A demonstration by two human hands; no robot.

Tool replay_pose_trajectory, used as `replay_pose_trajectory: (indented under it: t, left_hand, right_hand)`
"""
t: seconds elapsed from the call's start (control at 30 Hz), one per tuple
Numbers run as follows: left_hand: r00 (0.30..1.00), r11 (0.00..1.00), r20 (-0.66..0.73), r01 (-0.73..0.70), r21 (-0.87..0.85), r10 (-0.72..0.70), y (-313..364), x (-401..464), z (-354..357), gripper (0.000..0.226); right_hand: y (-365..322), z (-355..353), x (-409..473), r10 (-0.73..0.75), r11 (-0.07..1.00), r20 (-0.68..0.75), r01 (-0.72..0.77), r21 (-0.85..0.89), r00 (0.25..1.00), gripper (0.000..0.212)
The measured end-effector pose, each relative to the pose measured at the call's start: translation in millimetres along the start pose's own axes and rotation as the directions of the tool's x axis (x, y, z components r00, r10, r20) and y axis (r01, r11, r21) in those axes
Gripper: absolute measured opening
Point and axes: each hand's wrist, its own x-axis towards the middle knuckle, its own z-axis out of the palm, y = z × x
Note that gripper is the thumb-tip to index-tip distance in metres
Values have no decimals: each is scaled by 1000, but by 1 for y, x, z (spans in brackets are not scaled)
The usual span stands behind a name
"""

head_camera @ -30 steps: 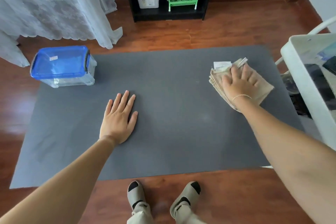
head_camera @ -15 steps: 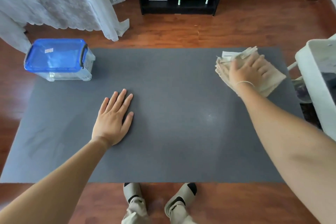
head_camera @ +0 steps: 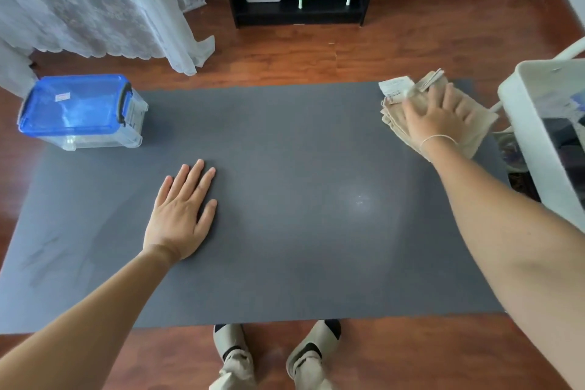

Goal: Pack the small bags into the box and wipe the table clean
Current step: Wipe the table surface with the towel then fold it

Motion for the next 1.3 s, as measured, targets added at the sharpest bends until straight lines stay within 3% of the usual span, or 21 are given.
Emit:
replay_pose_trajectory:
  t: [0.07,0.13,0.2,0.23,0.27,0.33,0.4,0.47,0.5,0.57,0.63,0.7,0.77,0.83,0.9,0.97,1.03,1.1,1.2,1.27,1.3]
  left_hand:
    - [1000,1000,0,0,10,0,0,-1,0,64]
    - [1000,1000,1,-5,14,5,-1,-1,0,65]
    - [1000,1000,-1,-13,8,13,-1,-1,0,66]
    - [1000,1000,-3,-15,0,15,-1,-1,0,66]
    - [1000,1000,-3,-17,-8,17,-1,-1,0,66]
    - [1000,1000,-3,-26,-3,26,-1,0,1,67]
    - [1000,1000,-4,-28,4,28,-2,0,1,67]
    - [1000,1000,1,-29,5,29,-2,1,2,66]
    - [1000,1000,3,-29,7,29,-2,1,2,65]
    - [1000,999,-1,-31,9,31,-2,1,3,63]
    - [999,999,4,-37,-1,37,-2,1,3,62]
    - [999,999,4,-49,-11,49,-2,1,3,62]
    - [998,998,4,-56,-20,56,-4,1,4,61]
    - [998,998,-1,-62,-18,62,-4,1,5,57]
    - [998,998,-18,-63,-21,62,-5,2,7,53]
    - [998,998,-24,-61,-22,61,-5,3,8,53]
    - [998,998,-26,-63,-16,63,-6,3,8,54]
    - [998,997,-13,-68,-27,68,-6,4,8,54]
    - [996,988,10,-86,-126,88,-8,3,4,53]
    - [996,963,-12,-86,-256,85,-16,0,-1,53]
    - [997,953,-33,-75,-292,68,-25,-4,-4,52]
  right_hand:
    - [-13,8,-33,-29,999,23,29,-18,999,71]
    - [-30,26,-89,-298,951,52,302,-72,953,67]
    - [-27,34,-159,-638,748,146,654,-113,756,67]
    - [-13,30,-180,-727,651,180,749,-125,662,67]
    - [9,22,-185,-746,616,208,775,-143,632,68]
    - [62,6,-168,-584,754,179,610,-242,792,70]
    - [103,-11,-152,-195,947,54,202,-249,979,67]
    - [99,-12,-163,102,990,5,-101,-98,995,65]
    - [80,-4,-180,133,990,23,-131,-57,991,64]
    - [35,19,-228,-113,989,63,119,-87,992,63]
    - [7,37,-276,-479,858,128,494,-142,869,63]
    - [21,30,-280,-638,727,195,666,-167,745,63]
    - [64,17,-250,-545,786,150,565,-252,825,66]
    - [116,1,-215,-228,936,39,231,-267,973,66]
    - [143,-11,-200,120,982,-11,-120,-143,993,65]
    - [119,-5,-205,272,959,-38,-274,-68,962,66]
    - [64,17,-229,148,985,-6,-148,-85,989,65]
    - [-1,40,-272,-192,973,49,196,-120,980,63]
    - [-42,56,-322,-602,770,175,625,-129,779,64]
    - [-15,43,-303,-680,690,173,702,-177,713,64]
    - [7,36,-286,-629,732,157,648,-209,761,66]
